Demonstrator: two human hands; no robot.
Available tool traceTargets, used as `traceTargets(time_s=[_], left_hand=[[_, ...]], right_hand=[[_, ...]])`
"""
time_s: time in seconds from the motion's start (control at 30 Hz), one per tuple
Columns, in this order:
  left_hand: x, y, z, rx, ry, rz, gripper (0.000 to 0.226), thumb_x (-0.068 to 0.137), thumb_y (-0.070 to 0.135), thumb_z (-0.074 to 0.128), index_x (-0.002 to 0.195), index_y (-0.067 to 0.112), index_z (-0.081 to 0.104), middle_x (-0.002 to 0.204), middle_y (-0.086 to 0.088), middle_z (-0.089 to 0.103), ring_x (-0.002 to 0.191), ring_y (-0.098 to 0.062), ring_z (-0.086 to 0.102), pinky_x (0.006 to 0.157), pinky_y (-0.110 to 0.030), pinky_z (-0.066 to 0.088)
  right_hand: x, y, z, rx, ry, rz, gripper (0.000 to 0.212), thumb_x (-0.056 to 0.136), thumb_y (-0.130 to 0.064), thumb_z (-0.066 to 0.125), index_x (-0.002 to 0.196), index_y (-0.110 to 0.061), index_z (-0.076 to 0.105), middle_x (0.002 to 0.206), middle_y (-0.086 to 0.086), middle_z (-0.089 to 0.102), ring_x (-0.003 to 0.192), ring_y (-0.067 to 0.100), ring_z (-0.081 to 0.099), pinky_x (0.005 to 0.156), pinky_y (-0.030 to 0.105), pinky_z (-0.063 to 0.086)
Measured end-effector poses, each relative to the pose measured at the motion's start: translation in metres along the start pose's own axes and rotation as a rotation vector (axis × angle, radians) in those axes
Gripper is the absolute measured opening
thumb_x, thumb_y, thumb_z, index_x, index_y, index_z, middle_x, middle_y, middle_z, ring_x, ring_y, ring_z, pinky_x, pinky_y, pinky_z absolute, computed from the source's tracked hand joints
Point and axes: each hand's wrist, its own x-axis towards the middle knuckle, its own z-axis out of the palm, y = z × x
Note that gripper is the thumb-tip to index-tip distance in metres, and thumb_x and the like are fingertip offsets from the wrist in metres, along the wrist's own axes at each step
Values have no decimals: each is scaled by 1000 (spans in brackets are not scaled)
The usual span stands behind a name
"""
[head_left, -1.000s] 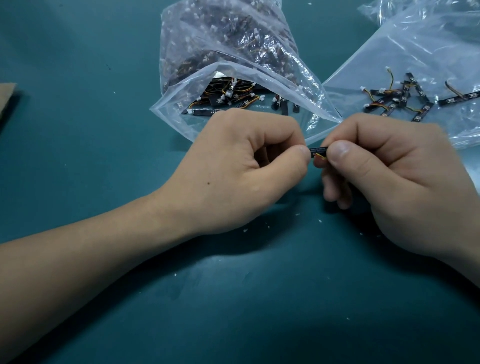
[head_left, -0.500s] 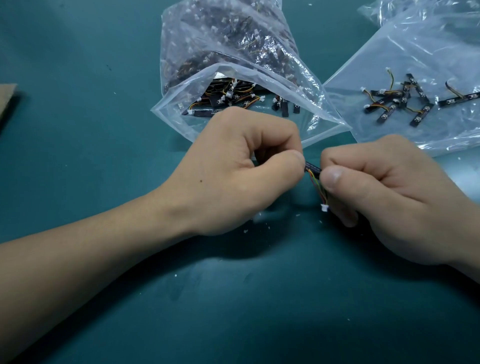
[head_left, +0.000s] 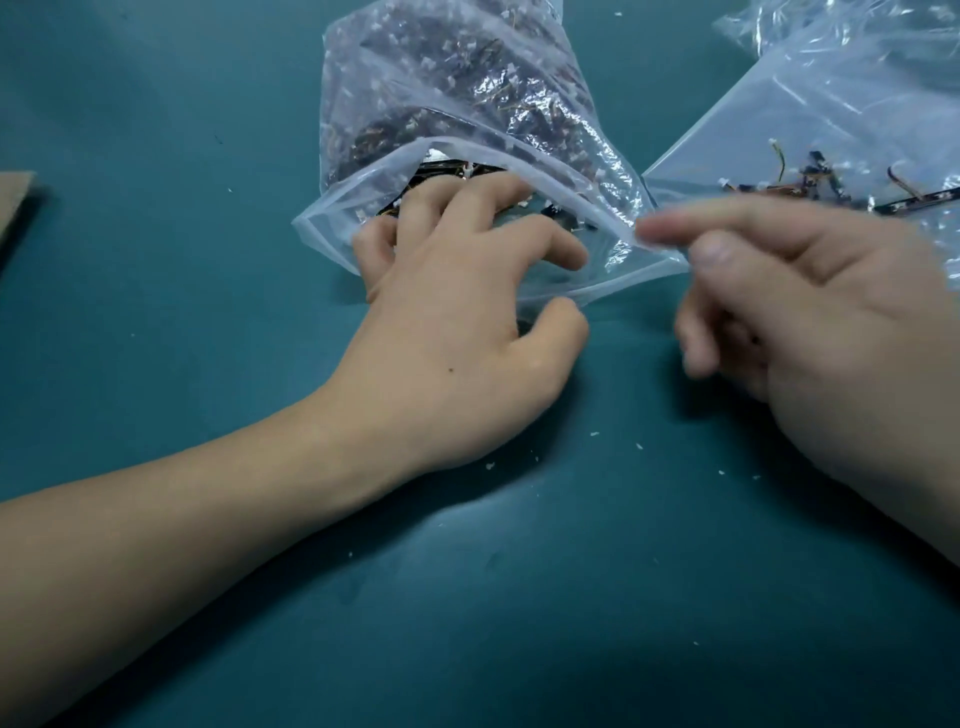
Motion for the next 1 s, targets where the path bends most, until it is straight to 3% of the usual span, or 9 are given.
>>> traceTargets(time_s=[0.1, 0.2, 0.37, 0.47, 0.63, 0.87, 0.93, 1.0], left_hand=[[-1, 1, 0, 192, -66, 6, 51, 84, 52, 43, 132, 41, 56, 159, 7, 38, 154, -24, 18, 117, -46, 5], [-2, 0, 1, 285, -65, 50, 55, 88, 53, 42, 138, 36, 53, 159, 4, 42, 151, -26, 26, 117, -52, 11], [-4, -1, 2, 229, 3, 97, 41, 90, 48, 49, 127, 36, 62, 129, 15, 54, 127, -16, 40, 99, -35, 16], [-3, -2, 2, 145, 56, 121, 32, 92, 32, 52, 119, 39, 68, 110, 19, 56, 113, -14, 41, 87, -30, 14], [-2, -3, 1, 156, 38, 121, 34, 93, 30, 53, 117, 46, 69, 133, 19, 55, 128, -17, 41, 93, -32, 15], [-2, -3, 0, -19, 96, 180, 27, 91, 13, 67, 94, 41, 69, 95, 18, 61, 96, -12, 49, 88, -34, 25], [-3, -1, -1, -111, 177, 224, 27, 90, 12, 68, 97, 38, 67, 93, 20, 61, 92, -9, 51, 91, -40, 35], [-4, 1, -1, -225, 239, 281, 27, 91, 12, 69, 105, 34, 62, 93, 21, 64, 91, -9, 56, 90, -46, 44]], right_hand=[[-9, -3, 5, -289, -182, -143, 18, 102, -27, 57, 100, -28, 75, 57, -3, 62, 46, 8, 52, 50, 13, 37], [-11, -4, 5, -421, -248, -189, 13, 99, -29, 62, 99, -29, 75, 57, -2, 62, 51, 17, 56, 53, 28, 43], [-11, -4, 4, -389, -229, -172, 12, 97, -27, 63, 96, -30, 75, 58, 0, 62, 51, 20, 55, 52, 32, 42], [-11, -4, 4, -420, -218, -173, 12, 97, -27, 63, 95, -29, 75, 57, 1, 61, 50, 20, 54, 52, 31, 42], [-10, -5, 5, -413, -204, -164, 11, 97, -28, 63, 95, -29, 74, 58, 1, 61, 52, 21, 55, 53, 32, 42], [-10, -3, 5, -418, -151, -146, 11, 97, -33, 62, 96, -31, 72, 56, 3, 60, 49, 22, 53, 50, 32, 41], [-10, -2, 6, -336, -115, -114, 8, 95, -33, 65, 102, -31, 66, 59, 5, 62, 46, 24, 50, 47, 25, 40], [-9, -2, 7, -199, -81, -60, 21, 92, -36, 68, 110, -32, 59, 66, 7, 65, 44, 27, 48, 46, 24, 40]])
